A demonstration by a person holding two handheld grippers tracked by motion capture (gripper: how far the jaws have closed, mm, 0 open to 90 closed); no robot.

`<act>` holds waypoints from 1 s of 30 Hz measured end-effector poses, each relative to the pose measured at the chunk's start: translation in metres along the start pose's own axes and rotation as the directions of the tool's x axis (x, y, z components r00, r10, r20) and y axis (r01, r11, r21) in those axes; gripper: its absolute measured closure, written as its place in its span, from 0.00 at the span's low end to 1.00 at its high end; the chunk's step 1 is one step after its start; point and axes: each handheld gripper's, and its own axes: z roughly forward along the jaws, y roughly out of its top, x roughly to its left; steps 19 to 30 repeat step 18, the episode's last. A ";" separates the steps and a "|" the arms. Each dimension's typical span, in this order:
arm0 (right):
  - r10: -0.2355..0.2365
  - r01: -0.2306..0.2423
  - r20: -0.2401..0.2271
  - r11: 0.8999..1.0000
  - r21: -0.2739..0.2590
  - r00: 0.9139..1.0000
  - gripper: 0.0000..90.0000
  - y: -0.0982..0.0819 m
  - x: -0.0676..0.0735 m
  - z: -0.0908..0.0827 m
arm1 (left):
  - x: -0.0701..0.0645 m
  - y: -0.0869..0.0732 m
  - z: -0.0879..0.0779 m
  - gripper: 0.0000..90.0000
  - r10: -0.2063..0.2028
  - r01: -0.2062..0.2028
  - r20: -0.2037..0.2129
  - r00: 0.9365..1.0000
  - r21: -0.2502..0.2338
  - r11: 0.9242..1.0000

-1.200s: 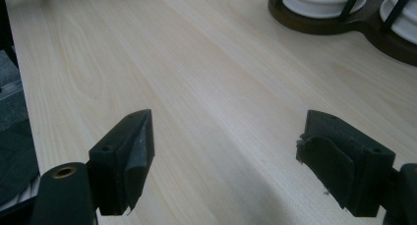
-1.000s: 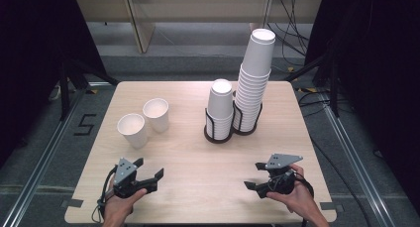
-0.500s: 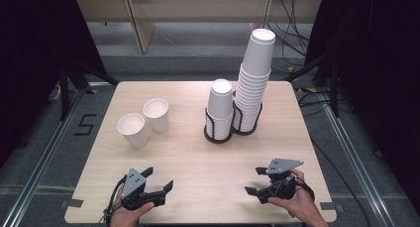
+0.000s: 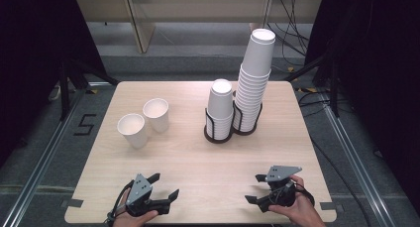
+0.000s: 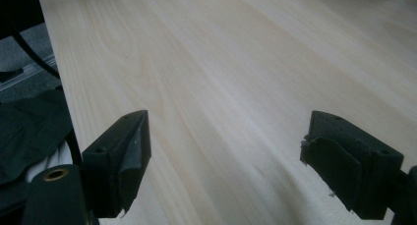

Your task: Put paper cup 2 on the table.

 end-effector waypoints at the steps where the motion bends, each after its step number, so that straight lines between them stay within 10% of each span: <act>1: -0.003 0.003 0.001 1.000 0.002 1.000 0.20 -0.001 0.000 0.000 | -0.001 0.000 0.001 0.16 -0.001 0.001 0.001 1.000 0.002 1.000; 30: -0.001 0.001 -0.004 0.999 0.037 1.000 0.18 -0.006 0.003 0.003 | 0.000 -0.001 0.004 0.16 0.018 -0.019 0.007 1.000 0.021 1.000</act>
